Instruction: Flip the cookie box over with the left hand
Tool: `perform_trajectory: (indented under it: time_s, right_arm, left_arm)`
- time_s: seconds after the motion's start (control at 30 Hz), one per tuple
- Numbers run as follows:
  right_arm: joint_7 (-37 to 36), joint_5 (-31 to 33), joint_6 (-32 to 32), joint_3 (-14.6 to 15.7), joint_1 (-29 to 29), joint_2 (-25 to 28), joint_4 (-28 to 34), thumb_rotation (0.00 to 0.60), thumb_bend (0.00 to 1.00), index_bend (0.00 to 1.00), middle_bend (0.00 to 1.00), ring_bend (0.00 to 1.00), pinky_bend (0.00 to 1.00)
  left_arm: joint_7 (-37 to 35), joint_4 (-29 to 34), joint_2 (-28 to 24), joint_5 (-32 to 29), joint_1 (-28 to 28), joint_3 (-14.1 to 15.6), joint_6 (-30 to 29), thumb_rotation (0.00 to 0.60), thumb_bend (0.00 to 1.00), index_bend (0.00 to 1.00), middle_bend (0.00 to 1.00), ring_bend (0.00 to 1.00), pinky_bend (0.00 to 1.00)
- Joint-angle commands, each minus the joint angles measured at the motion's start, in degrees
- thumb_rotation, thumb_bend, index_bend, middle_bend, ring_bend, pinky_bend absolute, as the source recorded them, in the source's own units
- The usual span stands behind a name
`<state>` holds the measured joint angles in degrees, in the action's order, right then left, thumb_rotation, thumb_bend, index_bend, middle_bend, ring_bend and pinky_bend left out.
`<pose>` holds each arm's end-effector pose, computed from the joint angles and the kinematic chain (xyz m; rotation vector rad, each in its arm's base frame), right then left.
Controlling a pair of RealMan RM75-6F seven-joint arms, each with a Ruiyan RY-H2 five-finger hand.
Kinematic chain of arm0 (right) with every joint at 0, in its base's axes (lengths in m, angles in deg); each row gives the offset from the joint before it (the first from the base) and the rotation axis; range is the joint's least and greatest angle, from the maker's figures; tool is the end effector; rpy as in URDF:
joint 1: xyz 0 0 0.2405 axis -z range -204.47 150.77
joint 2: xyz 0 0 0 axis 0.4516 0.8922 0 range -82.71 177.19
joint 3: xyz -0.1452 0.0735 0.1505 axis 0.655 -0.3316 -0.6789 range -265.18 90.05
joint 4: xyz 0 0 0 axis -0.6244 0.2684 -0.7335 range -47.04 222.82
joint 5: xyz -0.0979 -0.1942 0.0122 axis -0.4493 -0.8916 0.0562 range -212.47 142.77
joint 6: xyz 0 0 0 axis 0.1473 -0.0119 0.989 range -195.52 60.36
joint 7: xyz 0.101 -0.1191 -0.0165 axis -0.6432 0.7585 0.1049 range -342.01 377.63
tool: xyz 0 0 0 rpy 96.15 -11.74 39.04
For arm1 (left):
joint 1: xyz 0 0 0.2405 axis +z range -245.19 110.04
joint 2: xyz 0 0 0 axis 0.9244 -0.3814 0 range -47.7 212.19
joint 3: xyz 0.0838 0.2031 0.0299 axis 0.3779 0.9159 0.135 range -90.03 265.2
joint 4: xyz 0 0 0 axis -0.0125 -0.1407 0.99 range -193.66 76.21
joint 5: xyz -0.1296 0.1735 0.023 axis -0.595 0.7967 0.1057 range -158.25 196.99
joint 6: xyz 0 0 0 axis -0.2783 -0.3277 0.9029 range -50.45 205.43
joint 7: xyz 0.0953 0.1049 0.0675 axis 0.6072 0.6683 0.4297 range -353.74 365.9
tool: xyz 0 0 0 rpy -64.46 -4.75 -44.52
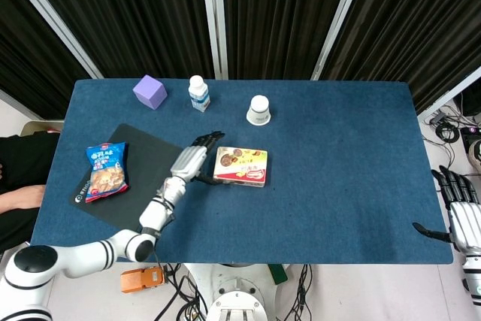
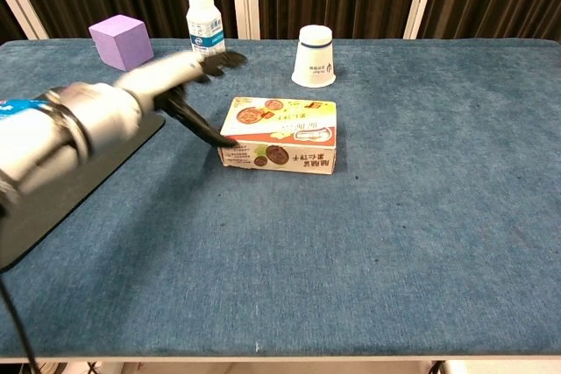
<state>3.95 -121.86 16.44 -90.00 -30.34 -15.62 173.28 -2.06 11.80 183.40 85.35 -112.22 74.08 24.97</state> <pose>-0.3136 -0.1852 0.1529 1.3477 -1.0040 0.9555 -0.1040 0.3496 -0.0714 -1.6759 -1.4104 -1.2244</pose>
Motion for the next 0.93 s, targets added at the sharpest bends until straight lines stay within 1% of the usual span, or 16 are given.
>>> perform_trajectory:
  time_s: [0.03, 0.1, 0.17, 0.23, 0.3, 0.37, 0.43, 0.5, 0.57, 0.63, 0.77, 0.93]
  right_arm:
    - [-1.44, 0.08, -0.45, -0.1, -0.24, 0.46, -0.41, 0.6, 0.09, 0.0, 0.0, 0.0, 0.0]
    - [-2.39, 0.4, -1.03, -0.14, -0.4, 0.61, -0.9, 0.6, 0.09, 0.0, 0.0, 0.0, 0.0]
    - [-3.05, 0.59, -1.59, -0.25, -0.69, 0.54, -1.57, 0.6, 0.09, 0.0, 0.0, 0.0, 0.0]
    - [-3.47, 0.53, -1.89, -0.39, -1.01, 0.43, -2.11, 0.6, 0.09, 0.0, 0.0, 0.0, 0.0]
    - [-3.91, 0.37, -1.93, -0.6, -1.32, 0.36, -2.55, 0.6, 0.09, 0.0, 0.0, 0.0, 0.0]
    - [-3.99, 0.13, -1.85, -0.73, -1.54, 0.39, -2.68, 0.6, 0.09, 0.0, 0.0, 0.0, 0.0]
    - [-3.92, -0.34, -1.49, -0.74, -1.64, 0.33, -2.44, 0.6, 0.09, 0.0, 0.0, 0.0, 0.0]
    - [-3.71, -0.6, -1.3, -0.76, -1.74, 0.16, -2.3, 0.6, 0.09, 0.0, 0.0, 0.0, 0.0]
    - [-3.41, -0.83, -1.1, -0.68, -1.76, -0.28, -2.09, 0.6, 0.09, 0.0, 0.0, 0.0, 0.0]
    - [-3.08, -1.04, -1.09, -0.48, -1.77, -0.74, -2.07, 0.6, 0.09, 0.0, 0.0, 0.0, 0.0]
    - [-2.12, -1.52, -0.24, -0.52, -1.7, -1.23, -1.75, 0.6, 0.09, 0.0, 0.0, 0.0, 0.0]
    - [-0.18, -2.34, 0.78, -0.46, -1.64, -1.46, -0.27, 0.6, 0.09, 0.0, 0.0, 0.0, 0.0]
  left_arm:
    - [6.52, 7.86, -8.94, -0.66, 4.09, 0.28, -5.06, 0.6, 0.0, 0.0, 0.0, 0.0, 0.0]
    - [10.47, 12.1, -14.25, -1.42, 6.53, 0.83, -7.91, 0.6, 0.0, 0.0, 0.0, 0.0, 0.0]
    - [12.89, 15.72, -19.05, -1.78, 9.1, 1.49, -10.69, 0.6, 0.0, 0.0, 0.0, 0.0, 0.0]
    - [14.52, 18.11, -22.81, -1.51, 11.33, 2.51, -12.89, 0.6, 0.0, 0.0, 0.0, 0.0, 0.0]
    - [16.17, 20.04, -26.92, -0.41, 13.9, 4.27, -15.18, 0.6, 0.0, 0.0, 0.01, 0.0, 0.0]
    - [17.45, 20.93, -29.83, 1.58, 16.6, 6.3, -18.15, 0.6, 0.0, 0.01, 0.01, 0.0, 0.0]
    - [17.27, 21.55, -31.57, 3.02, 19.11, 7.88, -20.7, 0.6, 0.0, 0.02, 0.01, 0.0, 0.0]
    - [15.35, 21.68, -32.98, 5.14, 22.06, 9.75, -23.37, 0.6, 0.0, 0.02, 0.01, 0.0, 0.0]
    - [12.72, 20.67, -33.85, 7.48, 24.96, 11.69, -25.84, 0.6, 0.0, 0.02, 0.01, 0.0, 0.0]
    - [11.73, 19.88, -34.51, 8.79, 27.84, 13.5, -28.17, 0.6, 0.0, 0.02, 0.01, 0.0, 0.0]
    - [10.49, 19.48, -34.95, 10.42, 33.04, 15.44, -33.59, 0.6, 0.0, 0.02, 0.01, 0.0, 0.0]
    - [8.41, 20.17, -35.77, 11.28, 38.39, 16.46, -38.95, 0.6, 0.0, 0.02, 0.01, 0.0, 0.0]
